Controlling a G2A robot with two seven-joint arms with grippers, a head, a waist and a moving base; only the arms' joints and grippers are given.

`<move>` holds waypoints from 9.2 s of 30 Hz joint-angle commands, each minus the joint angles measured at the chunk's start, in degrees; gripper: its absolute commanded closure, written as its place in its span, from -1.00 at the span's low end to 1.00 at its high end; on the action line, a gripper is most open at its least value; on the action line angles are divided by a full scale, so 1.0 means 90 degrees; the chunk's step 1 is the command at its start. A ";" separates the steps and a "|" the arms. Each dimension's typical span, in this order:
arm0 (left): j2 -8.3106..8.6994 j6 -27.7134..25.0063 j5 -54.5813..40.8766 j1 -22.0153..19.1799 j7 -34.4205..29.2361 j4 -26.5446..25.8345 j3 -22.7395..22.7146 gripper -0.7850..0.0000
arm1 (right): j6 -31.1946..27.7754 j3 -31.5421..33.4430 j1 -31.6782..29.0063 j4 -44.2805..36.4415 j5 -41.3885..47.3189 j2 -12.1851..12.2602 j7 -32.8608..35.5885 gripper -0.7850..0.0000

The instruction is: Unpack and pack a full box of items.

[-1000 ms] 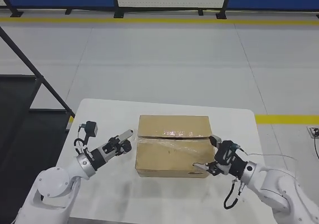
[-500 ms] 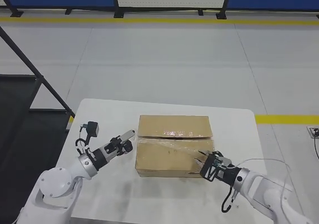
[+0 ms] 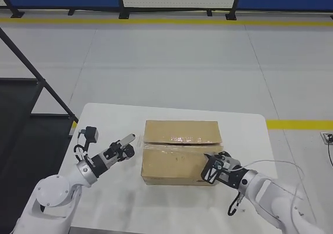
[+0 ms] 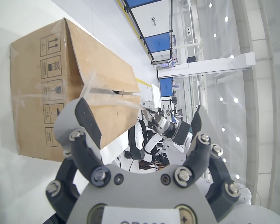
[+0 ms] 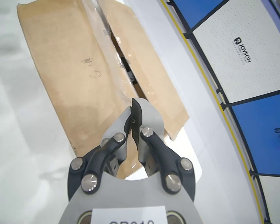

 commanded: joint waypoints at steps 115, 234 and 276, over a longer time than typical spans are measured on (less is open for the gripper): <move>0.0010 -0.1974 0.1198 -0.0972 0.0126 0.1650 0.1004 0.83 | 0.0474 -0.1541 0.1043 -0.1452 -0.4900 -0.1092 0.0149 1.00; 0.0028 -0.1625 0.1261 -0.0845 0.0570 0.0790 0.1087 -0.45 | -0.0651 -0.0579 0.0396 0.0414 -0.5100 -0.1423 0.0026 1.00; -0.0304 -0.1689 0.0582 -0.2185 0.0223 0.2771 0.2070 -0.48 | -0.0934 -0.0130 0.0131 0.0239 -0.5009 -0.1454 -0.0076 -1.00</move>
